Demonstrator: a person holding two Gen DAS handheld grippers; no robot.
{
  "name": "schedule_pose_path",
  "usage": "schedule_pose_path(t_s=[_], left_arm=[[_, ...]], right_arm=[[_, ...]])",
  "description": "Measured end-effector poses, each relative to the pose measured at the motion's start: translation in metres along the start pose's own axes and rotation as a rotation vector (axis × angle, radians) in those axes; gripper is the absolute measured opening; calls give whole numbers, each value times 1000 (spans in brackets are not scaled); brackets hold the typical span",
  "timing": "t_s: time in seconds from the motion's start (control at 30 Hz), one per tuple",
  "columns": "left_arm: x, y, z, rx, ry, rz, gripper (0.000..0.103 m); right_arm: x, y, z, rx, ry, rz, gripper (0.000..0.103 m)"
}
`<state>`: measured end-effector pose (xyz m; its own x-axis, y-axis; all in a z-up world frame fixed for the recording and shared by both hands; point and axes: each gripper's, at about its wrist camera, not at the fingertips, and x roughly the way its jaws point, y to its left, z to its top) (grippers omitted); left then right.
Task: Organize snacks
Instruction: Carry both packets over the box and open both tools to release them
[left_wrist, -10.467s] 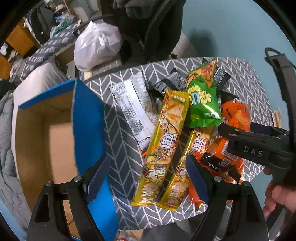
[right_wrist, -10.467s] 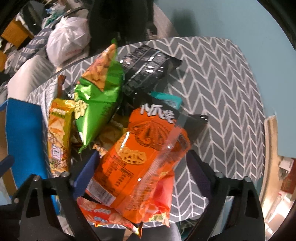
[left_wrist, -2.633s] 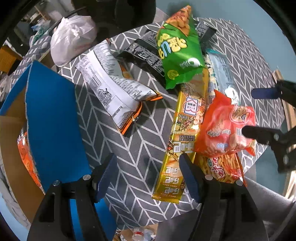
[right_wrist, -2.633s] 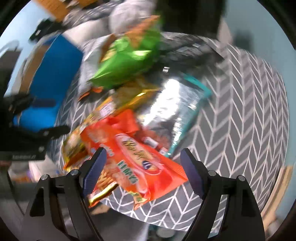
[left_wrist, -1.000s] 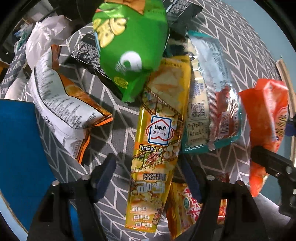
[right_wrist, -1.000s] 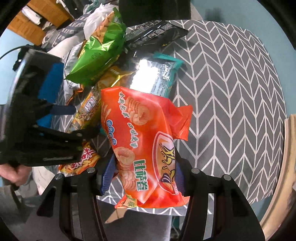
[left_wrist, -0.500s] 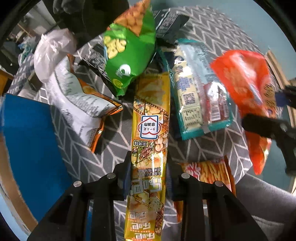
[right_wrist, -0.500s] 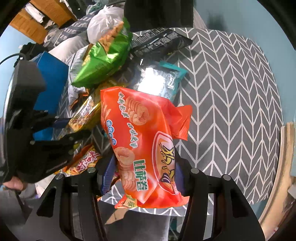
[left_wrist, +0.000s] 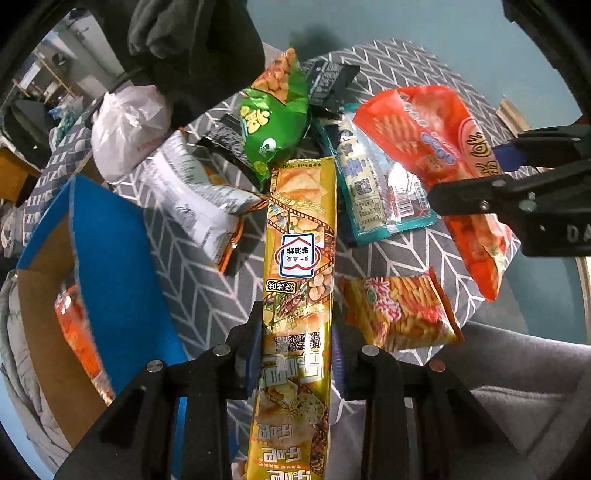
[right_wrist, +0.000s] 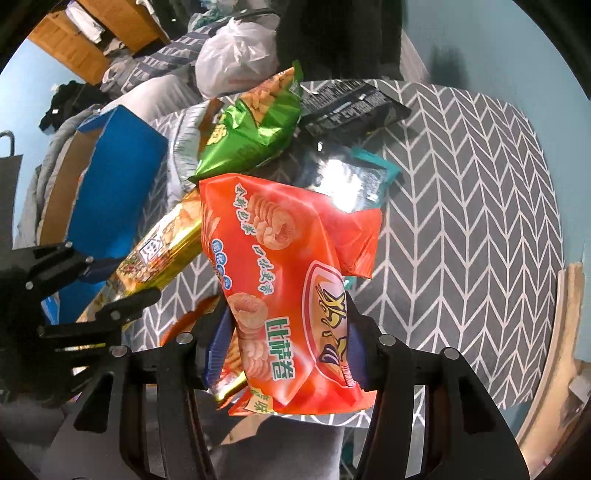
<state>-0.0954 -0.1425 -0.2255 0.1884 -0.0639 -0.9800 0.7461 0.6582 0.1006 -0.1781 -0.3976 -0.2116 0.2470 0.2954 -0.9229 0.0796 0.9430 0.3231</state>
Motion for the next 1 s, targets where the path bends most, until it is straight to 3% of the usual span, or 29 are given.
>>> schedule_pose_path(t_s=[0.47,1.0], left_arm=[[-49,36,-24,-107,-59,19,32],[-87,107,-41,-296,-135,78,32]], right_arm=[[3,46,32,-71,-18,34,53],[27,145,97,-191,-37,86,53]])
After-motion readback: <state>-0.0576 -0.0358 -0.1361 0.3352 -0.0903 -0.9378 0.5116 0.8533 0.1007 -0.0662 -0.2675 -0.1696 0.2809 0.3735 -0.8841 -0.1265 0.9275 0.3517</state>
